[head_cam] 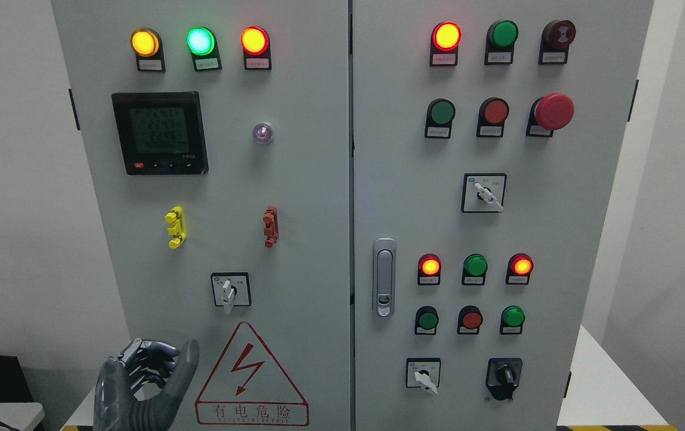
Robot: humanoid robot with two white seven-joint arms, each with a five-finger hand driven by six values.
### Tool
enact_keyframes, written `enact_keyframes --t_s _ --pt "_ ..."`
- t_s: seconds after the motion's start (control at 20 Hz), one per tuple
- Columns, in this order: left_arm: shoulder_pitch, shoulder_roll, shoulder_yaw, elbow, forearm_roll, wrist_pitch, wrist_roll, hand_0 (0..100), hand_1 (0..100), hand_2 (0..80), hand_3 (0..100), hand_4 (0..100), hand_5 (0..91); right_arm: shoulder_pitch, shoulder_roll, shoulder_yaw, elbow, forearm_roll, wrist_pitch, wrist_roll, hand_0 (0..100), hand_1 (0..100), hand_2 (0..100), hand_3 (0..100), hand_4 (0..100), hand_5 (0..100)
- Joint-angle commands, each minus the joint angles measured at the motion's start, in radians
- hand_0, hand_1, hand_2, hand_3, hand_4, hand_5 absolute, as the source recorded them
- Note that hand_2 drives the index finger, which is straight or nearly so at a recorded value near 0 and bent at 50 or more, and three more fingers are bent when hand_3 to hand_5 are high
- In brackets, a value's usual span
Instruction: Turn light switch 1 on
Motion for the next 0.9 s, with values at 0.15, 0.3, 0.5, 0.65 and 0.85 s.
enact_keyframes --t_s 0.15,0.3,0.5,0.65,0.85 --pt "-0.050 -0.028 -0.122 -0.005 -0.024 0.093 0.084 0 53 61.0 81 81 73.9 0.000 0.000 0.000 0.000 -0.017 -0.001 0.000 12 39 0 0 0 0" --pt "-0.083 -0.033 -0.138 0.000 -0.024 0.156 0.115 0 53 59.9 81 81 74.0 0.000 0.000 0.000 0.000 -0.018 -0.001 0.000 12 39 0 0 0 0" --pt "-0.122 -0.051 -0.140 0.004 -0.024 0.214 0.130 2 55 59.3 81 81 74.0 0.000 0.000 0.000 0.000 -0.017 -0.001 0.000 12 39 0 0 0 0" --pt "-0.134 -0.053 -0.142 0.009 -0.024 0.236 0.140 4 54 59.0 81 81 74.0 0.000 0.000 0.000 0.000 -0.017 -0.001 0.000 12 39 0 0 0 0" --pt "-0.137 -0.054 -0.152 0.021 -0.024 0.259 0.153 6 54 58.1 81 81 73.9 0.000 0.000 0.000 0.000 -0.017 -0.001 0.000 12 39 0 0 0 0"
